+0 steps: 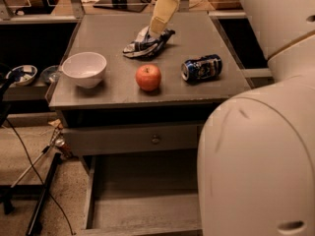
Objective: Place blue chip bag into middle drawer
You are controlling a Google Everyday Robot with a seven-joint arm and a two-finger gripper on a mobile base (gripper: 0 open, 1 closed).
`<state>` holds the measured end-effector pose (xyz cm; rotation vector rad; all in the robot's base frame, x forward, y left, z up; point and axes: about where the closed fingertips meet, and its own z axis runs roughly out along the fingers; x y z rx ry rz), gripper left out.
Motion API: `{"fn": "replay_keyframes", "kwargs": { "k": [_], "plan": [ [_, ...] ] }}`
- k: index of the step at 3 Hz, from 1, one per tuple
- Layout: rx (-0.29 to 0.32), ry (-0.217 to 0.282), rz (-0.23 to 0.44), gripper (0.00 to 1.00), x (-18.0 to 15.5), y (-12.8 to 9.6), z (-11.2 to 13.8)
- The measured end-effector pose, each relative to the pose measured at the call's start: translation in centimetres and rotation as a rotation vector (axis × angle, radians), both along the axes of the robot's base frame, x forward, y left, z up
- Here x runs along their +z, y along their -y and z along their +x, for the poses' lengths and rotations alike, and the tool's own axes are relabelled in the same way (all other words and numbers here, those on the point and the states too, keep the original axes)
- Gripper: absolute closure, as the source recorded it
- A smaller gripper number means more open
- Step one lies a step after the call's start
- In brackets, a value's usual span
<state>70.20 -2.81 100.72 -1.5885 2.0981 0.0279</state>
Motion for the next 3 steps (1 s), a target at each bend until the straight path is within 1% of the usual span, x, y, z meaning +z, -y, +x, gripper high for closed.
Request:
{"fn": "replay_keyframes", "kwargs": {
  "k": [1,2,3],
  "plan": [
    [-0.022,-0.052,0.021,0.0,-4.0,-0.7,4.4],
    [-0.024,-0.031,0.034,0.0,-4.0,-1.2,5.1],
    [-0.018,-0.036,0.06,0.0,-5.0,-2.3,6.0]
  ]
}}
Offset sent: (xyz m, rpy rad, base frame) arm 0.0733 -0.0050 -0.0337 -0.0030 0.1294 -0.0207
